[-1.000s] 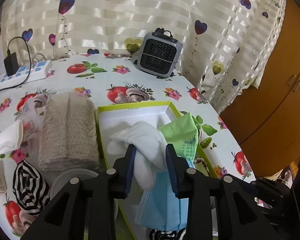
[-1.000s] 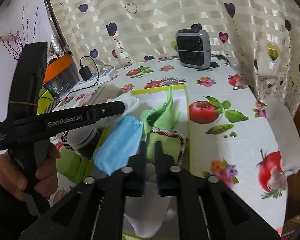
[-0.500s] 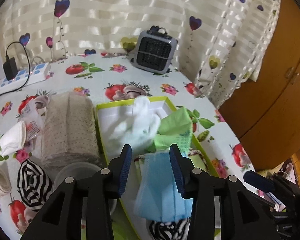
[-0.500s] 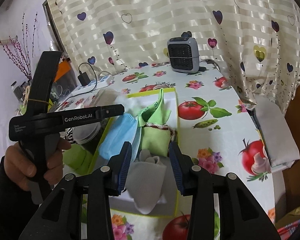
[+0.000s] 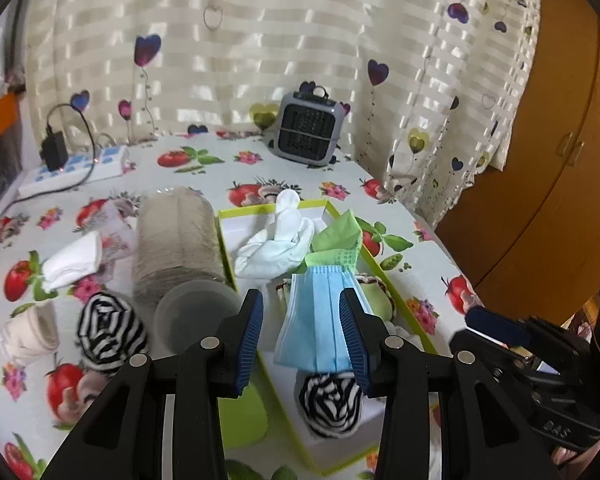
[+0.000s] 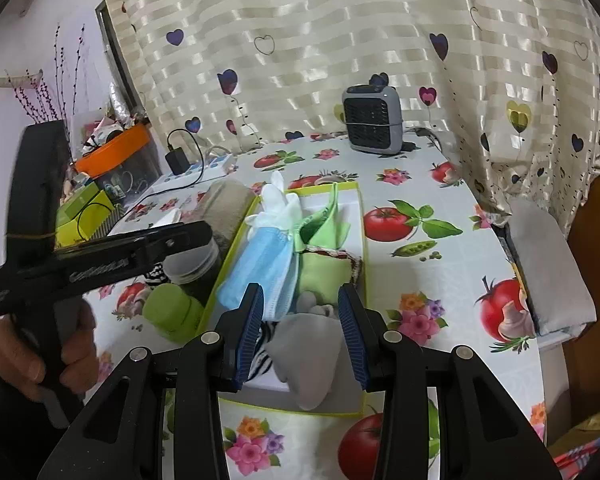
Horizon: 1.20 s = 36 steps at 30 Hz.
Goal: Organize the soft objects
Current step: 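Withdraw both grippers from the box toward the remaining socks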
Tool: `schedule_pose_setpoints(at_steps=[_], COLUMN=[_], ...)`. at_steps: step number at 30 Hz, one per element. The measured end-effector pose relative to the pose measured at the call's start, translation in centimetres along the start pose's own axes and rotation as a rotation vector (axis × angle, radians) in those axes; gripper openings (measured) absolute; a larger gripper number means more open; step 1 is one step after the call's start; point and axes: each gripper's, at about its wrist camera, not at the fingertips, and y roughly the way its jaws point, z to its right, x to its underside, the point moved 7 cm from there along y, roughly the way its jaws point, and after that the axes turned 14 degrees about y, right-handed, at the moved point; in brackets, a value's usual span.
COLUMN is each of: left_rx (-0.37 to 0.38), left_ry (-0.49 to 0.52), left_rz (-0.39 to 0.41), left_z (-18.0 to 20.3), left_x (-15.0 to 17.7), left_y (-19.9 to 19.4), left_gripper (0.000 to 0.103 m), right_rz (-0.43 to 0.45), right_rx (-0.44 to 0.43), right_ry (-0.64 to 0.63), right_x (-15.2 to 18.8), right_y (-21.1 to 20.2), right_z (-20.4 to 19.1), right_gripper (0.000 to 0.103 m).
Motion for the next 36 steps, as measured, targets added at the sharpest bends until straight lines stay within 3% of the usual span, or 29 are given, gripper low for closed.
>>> schedule_pose_setpoints(at_steps=[14,36], left_rx=[-0.054,-0.138], left_ry=[-0.014,-0.103], left_rz=[0.039,0.039], left_z=[-0.8,-5.6], left_x=[2.9,6.4], left_y=[-5.0,-8.1], left_gripper=[0.038,0.038], right_rz=[-0.016,-0.017], right_rx=[-0.016,-0.037], right_ry=[-0.066,-0.123], right_x=[1.5,2.4], right_y=[-1.1,-1.9], right_z=[-2.6,-5.2], right_gripper=[0.040,0.040])
